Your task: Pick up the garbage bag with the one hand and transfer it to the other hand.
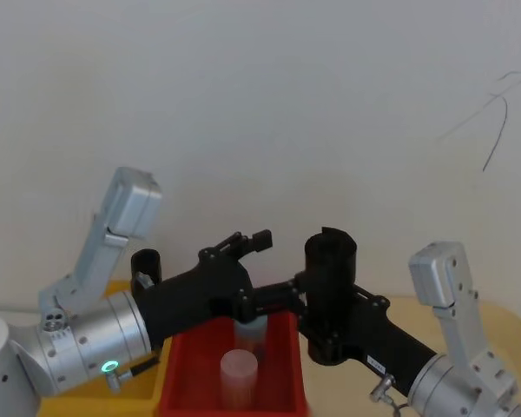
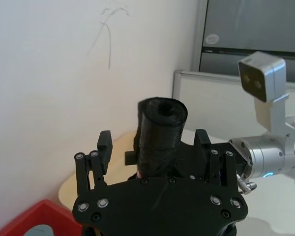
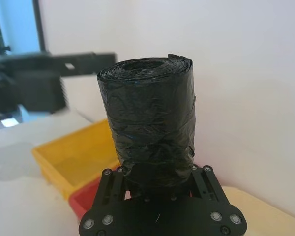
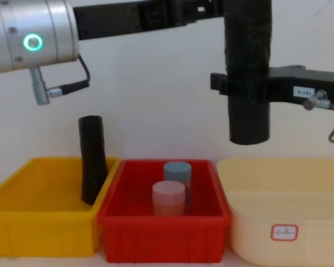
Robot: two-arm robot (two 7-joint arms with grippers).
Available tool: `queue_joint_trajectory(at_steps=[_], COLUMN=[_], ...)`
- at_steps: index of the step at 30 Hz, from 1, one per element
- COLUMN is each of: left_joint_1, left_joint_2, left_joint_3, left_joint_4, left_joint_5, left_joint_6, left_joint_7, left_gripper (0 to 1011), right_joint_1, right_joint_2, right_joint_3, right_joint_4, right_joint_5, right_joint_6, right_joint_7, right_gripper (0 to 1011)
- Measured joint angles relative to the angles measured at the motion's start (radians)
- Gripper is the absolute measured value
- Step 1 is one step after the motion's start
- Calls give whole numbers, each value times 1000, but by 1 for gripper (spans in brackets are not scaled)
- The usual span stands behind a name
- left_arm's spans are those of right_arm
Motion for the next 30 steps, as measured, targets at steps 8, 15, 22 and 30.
queue_joint_trajectory(at_steps=[8,15,22,30], left_joint_1=[5,11,17,22], left_joint_2=[14,26,37,40], left_joint_3=[-34,-61,-79,-87], left_joint_4=[2,6,14,30], left_joint_5=[-27,-32,-15,34], left_joint_6=[-9,-27,-43,-46], left_joint_7=[9,41,97,187], left_gripper=[1002,1002,1002,1002], right_joint_1=[-1,-11,-19,-15], right_joint_2=[5,16,16,2], right_joint_3=[23,52,77,104], right_joint_4=[21,44,68,107], right_joint_5=[-18,-29,-41,-63], right_joint_6=[14,31,43,49], right_joint_7=[-23,-46,-75,-125], right_gripper=[529,528,529,528])
